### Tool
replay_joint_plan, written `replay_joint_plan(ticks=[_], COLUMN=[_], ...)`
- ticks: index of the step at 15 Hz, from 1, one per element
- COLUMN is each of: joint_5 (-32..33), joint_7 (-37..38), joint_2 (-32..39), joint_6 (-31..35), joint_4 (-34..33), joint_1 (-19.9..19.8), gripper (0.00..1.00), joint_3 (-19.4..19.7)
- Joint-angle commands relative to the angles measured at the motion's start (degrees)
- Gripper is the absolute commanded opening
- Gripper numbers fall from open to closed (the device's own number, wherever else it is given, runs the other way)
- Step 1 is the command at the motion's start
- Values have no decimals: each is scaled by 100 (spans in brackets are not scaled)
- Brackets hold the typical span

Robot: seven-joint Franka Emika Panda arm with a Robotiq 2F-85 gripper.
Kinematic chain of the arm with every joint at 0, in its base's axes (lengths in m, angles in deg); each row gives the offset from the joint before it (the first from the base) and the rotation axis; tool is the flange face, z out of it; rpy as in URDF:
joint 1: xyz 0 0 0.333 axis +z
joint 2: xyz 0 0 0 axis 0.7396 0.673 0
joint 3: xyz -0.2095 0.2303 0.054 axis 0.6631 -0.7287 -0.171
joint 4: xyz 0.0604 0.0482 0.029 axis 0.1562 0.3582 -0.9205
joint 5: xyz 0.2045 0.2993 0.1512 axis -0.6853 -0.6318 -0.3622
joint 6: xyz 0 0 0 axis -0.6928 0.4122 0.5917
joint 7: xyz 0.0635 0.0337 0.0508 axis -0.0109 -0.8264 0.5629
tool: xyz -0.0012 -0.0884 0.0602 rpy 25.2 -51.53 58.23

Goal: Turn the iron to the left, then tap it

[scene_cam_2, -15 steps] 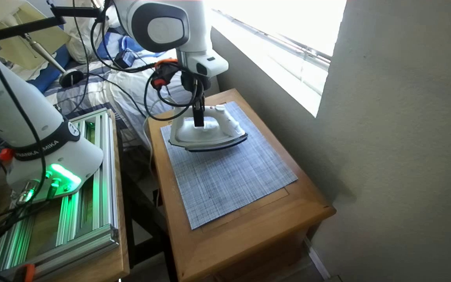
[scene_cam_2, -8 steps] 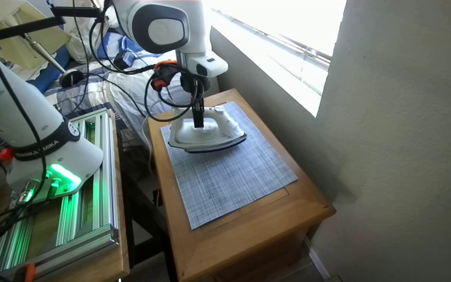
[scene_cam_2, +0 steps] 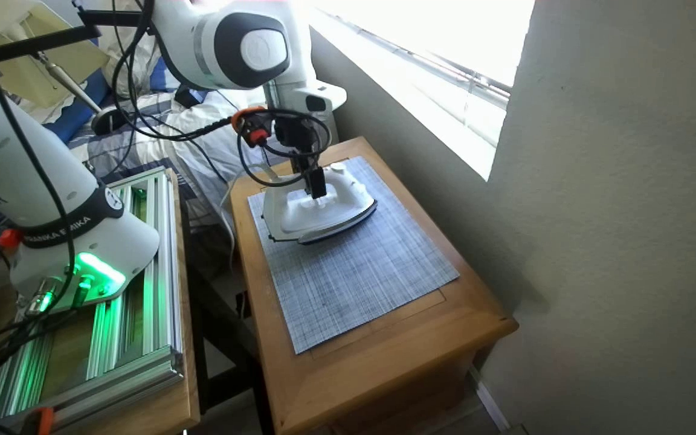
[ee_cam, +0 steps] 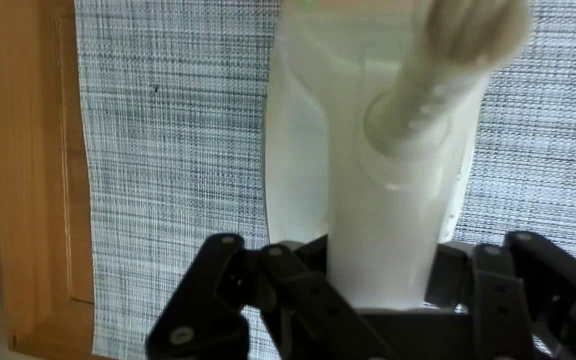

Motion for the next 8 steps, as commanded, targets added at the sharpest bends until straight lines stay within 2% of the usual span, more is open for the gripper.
replay_joint_plan(ticks=[1,8], joint_5=[840,1410], joint_7=[17,-942], joint_2=[-440,-425], joint_6=[368,794], joint_4=[235,444], joint_1=[175,21], gripper=[0,0], joint_3=[267,219])
